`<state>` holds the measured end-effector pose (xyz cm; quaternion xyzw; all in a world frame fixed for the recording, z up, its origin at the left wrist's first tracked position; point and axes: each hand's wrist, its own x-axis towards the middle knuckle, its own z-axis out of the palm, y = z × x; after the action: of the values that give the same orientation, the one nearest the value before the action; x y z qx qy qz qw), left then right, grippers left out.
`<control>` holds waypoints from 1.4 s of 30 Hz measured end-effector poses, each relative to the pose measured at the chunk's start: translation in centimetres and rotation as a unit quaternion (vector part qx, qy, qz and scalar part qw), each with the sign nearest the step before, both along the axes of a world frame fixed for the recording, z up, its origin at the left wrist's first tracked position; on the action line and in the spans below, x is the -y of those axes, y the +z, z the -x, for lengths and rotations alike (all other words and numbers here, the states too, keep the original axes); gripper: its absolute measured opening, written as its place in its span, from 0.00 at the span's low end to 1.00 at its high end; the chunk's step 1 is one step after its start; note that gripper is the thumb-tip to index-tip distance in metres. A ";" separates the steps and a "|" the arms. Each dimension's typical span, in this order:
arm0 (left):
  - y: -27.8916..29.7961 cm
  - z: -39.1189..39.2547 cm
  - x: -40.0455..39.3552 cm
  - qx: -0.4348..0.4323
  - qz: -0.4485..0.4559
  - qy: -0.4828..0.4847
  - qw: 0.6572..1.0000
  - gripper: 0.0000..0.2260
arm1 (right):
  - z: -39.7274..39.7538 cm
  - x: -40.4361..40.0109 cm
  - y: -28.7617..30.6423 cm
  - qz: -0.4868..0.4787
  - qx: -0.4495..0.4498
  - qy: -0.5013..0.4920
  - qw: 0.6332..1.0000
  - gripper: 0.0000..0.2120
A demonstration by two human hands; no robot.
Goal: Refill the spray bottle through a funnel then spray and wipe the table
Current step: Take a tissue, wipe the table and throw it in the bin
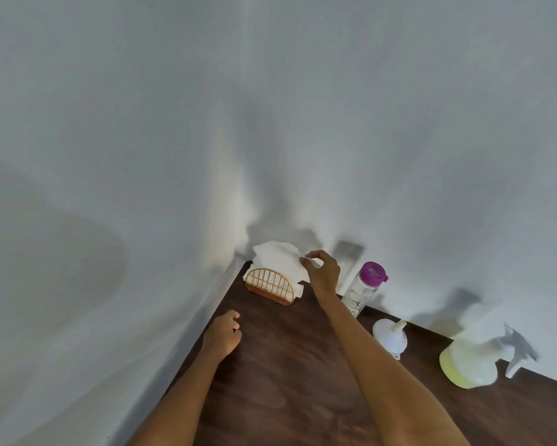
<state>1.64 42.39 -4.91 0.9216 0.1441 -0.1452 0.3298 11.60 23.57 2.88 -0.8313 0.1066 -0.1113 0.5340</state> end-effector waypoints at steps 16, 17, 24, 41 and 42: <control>3.3 -0.8 2.1 0.024 0.279 0.135 0.950 0.22 | 0.4 0.6 3.3 -0.291 -0.122 0.032 0.948 0.25; 3.8 -0.6 2.7 0.006 0.349 0.162 0.923 0.25 | 1.1 0.8 3.2 -0.295 -0.137 0.055 0.944 0.24; 6.3 3.2 6.4 -0.040 0.561 0.205 0.801 0.35 | 9.9 3.6 3.0 -0.291 -0.225 0.215 0.905 0.15; 6.6 19.5 15.8 -0.041 0.531 0.231 0.814 0.17 | 26.5 15.6 0.5 -0.144 -0.198 0.106 0.964 0.03; 6.7 19.7 15.7 -0.040 0.529 0.233 0.815 0.17 | 26.5 15.4 0.8 -0.147 -0.194 0.116 0.963 0.02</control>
<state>-18.08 26.68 1.83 0.5374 0.2684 -0.1543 0.7844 -14.88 8.17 3.64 -0.7560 0.1258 0.1317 0.6287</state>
